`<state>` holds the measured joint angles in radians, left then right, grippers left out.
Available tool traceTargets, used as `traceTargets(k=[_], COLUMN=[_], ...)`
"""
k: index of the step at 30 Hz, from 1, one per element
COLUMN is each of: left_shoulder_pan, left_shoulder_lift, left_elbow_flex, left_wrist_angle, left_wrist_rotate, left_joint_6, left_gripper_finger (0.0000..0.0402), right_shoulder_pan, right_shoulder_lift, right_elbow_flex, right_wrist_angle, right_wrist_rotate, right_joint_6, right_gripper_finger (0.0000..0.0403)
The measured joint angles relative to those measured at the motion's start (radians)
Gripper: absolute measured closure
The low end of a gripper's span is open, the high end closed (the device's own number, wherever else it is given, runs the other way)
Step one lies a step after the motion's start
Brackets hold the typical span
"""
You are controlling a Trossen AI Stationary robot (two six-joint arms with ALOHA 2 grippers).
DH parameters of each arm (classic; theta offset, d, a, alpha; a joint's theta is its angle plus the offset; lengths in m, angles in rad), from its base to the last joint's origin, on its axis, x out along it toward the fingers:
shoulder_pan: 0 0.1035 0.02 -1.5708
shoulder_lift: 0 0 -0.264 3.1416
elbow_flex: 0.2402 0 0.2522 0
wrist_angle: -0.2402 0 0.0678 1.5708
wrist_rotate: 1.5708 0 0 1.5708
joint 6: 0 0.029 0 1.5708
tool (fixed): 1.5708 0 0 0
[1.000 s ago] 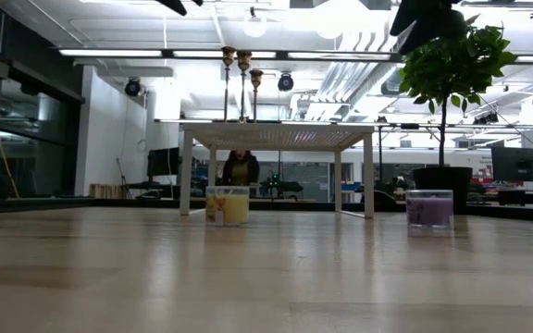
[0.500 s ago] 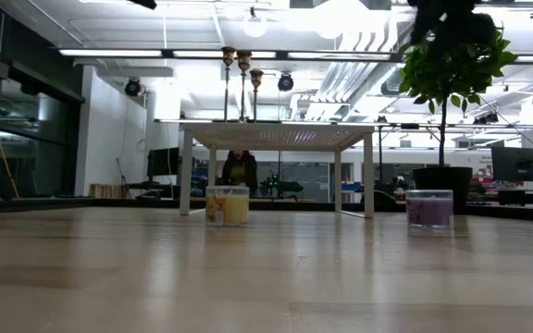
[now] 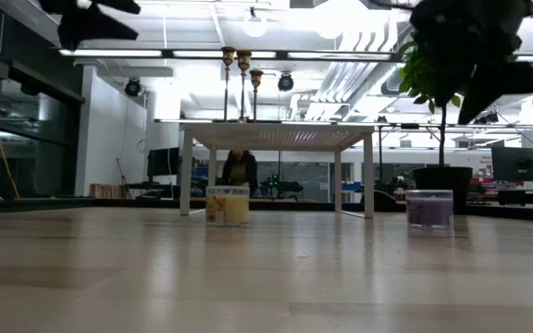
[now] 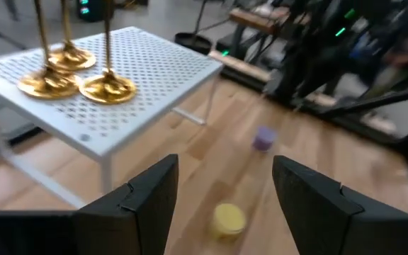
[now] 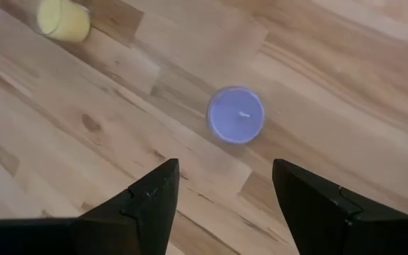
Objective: Pick & Place candle stick holders
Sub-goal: Put the purple scented candle on the shelf
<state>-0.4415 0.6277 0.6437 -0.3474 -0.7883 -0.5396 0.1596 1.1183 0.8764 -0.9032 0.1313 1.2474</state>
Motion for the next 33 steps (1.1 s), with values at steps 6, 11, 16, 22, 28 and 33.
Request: traceTargets(k=[6,11,16,22,28,33], left_shoulder_pan=[-0.027,-0.039,-0.037,-0.037,-0.037,-0.037], left_shoulder_lift=[-0.155,-0.277,-0.363,-0.405,-0.405,-0.405], left_elbow_flex=[-0.222,-0.366,-0.453,-0.497,-0.527,-0.555], left_wrist_angle=[0.261,0.382,0.412,0.405,0.408,0.407], left_wrist_rotate=[0.01,0.026,0.033,-0.011,-0.011,-0.01], left_joint_6=[0.006,0.012,0.036,0.049,0.046,0.017], left_gripper_finger=[0.0177,0.0177,0.0177,0.0177,0.0177,0.0177], right_shoulder_pan=[0.0,0.0,0.0,0.0,0.027,0.098], right_shoulder_lift=[0.0,0.0,0.0,0.0,0.0,0.0], right_elbow_flex=[-0.08,-0.144,-0.175,-0.174,-0.174,-0.174], right_wrist_angle=[0.078,0.142,0.179,0.181,0.185,0.179], right_wrist_rotate=[-0.003,-0.003,0.005,0.076,0.128,0.239], right_joint_6=[0.072,0.099,0.111,0.084,0.005,0.032], right_gripper_finger=[0.018,0.018,0.018,0.018,0.018,0.018])
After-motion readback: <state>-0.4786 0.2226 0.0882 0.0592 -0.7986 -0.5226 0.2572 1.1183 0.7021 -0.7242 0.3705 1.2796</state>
